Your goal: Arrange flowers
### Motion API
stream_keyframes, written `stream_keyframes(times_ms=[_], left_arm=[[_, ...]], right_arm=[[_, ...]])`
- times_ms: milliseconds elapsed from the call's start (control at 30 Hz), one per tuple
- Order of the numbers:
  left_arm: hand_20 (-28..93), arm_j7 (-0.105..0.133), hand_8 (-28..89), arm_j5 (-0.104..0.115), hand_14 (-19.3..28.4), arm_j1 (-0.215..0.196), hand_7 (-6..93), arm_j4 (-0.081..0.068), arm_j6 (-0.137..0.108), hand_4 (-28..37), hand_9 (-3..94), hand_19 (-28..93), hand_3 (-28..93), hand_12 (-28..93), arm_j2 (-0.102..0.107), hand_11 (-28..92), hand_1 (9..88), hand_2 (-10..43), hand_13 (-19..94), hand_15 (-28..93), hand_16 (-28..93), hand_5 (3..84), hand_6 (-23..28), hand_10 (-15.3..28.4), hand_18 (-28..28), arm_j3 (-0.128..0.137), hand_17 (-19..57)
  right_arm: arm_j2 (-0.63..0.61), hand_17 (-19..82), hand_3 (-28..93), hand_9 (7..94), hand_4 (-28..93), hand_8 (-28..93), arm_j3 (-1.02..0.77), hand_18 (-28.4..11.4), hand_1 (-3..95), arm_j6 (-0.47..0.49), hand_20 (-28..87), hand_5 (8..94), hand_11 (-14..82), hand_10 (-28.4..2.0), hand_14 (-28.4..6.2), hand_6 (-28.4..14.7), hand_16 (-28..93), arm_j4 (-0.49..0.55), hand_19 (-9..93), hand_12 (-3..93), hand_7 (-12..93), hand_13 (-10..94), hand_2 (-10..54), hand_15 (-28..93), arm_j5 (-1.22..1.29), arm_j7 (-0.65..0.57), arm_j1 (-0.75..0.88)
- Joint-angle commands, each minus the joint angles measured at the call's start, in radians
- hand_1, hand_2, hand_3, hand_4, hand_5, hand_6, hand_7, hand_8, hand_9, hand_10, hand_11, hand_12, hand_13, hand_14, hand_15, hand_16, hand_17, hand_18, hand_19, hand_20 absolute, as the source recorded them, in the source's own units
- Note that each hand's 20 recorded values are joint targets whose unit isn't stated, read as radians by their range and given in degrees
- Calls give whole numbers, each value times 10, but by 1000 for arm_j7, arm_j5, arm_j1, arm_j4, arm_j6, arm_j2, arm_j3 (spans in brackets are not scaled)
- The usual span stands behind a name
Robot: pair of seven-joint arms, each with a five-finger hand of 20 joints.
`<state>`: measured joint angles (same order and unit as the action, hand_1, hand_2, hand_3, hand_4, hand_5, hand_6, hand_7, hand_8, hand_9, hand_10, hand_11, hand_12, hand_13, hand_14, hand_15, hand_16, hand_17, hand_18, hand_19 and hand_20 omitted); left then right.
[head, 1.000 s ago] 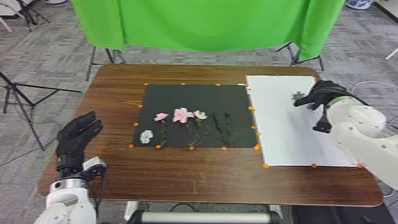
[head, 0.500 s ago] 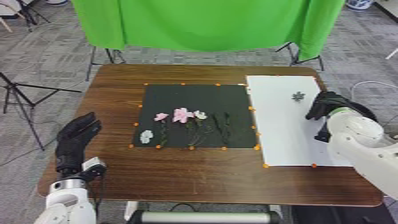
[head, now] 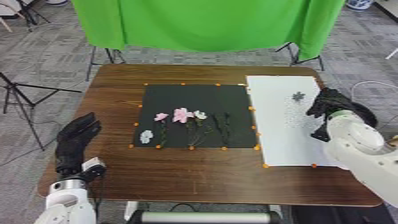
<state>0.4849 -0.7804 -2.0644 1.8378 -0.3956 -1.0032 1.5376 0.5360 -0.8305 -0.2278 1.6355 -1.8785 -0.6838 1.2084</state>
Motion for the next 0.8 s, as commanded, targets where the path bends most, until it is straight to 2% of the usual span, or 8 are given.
stream_keyframes(times_ms=[33,133,433,600,633,733,800], left_arm=[[346,-8,-117,8,114,-7,300,6,6,-88,395,161,668,107,1,266,600,-38,403,221,-18,496,4,105,109,0,246],[343,-13,-111,5,114,8,300,-3,14,-88,395,160,668,107,2,266,599,-38,403,221,-18,496,4,104,108,-6,245],[341,-12,-112,6,115,14,297,-6,19,-89,395,160,669,107,1,266,598,-38,403,221,-18,496,4,104,109,-10,244],[341,-8,-106,7,115,17,300,-7,19,-90,396,162,670,107,-2,266,597,-38,404,222,-18,497,3,104,109,-11,243],[341,-8,-105,5,114,24,300,-14,21,-90,397,163,670,107,-4,266,597,-38,404,223,-18,496,3,104,109,-16,243],[341,-10,-98,6,114,25,302,-15,21,-92,397,164,669,107,-5,267,598,-37,404,223,-19,496,4,104,109,-15,243],[340,-5,-91,11,115,16,303,-7,15,-93,397,165,668,106,-3,267,598,-37,404,224,-18,497,4,104,110,-16,243]], right_arm=[[50,603,601,880,-171,40,92,-130,684,-72,493,770,50,-114,-25,-7,306,135,932,329,187,902,-94,581,34,89,-157],[108,605,603,881,-172,40,182,-131,683,-60,497,771,49,-115,-24,-7,307,139,932,329,187,904,-94,580,62,122,-244],[279,608,607,882,-173,40,456,-132,679,-2,503,772,47,-116,-23,-4,309,61,932,330,187,907,-95,580,126,211,-436],[335,608,606,882,-177,40,521,-131,678,35,505,769,46,-117,-23,-3,311,10,932,328,188,906,-95,580,148,223,-474],[343,608,606,882,-176,39,528,-131,678,36,505,769,46,-117,-24,-3,311,-2,932,328,188,906,-95,579,154,222,-479],[359,607,606,881,-176,39,527,-131,677,46,506,768,45,-118,-23,-3,311,-23,932,328,189,905,-95,580,163,219,-476],[360,606,605,880,-177,39,531,-130,678,47,507,768,46,-118,-24,-2,312,-32,932,328,190,904,-95,580,160,220,-471]])
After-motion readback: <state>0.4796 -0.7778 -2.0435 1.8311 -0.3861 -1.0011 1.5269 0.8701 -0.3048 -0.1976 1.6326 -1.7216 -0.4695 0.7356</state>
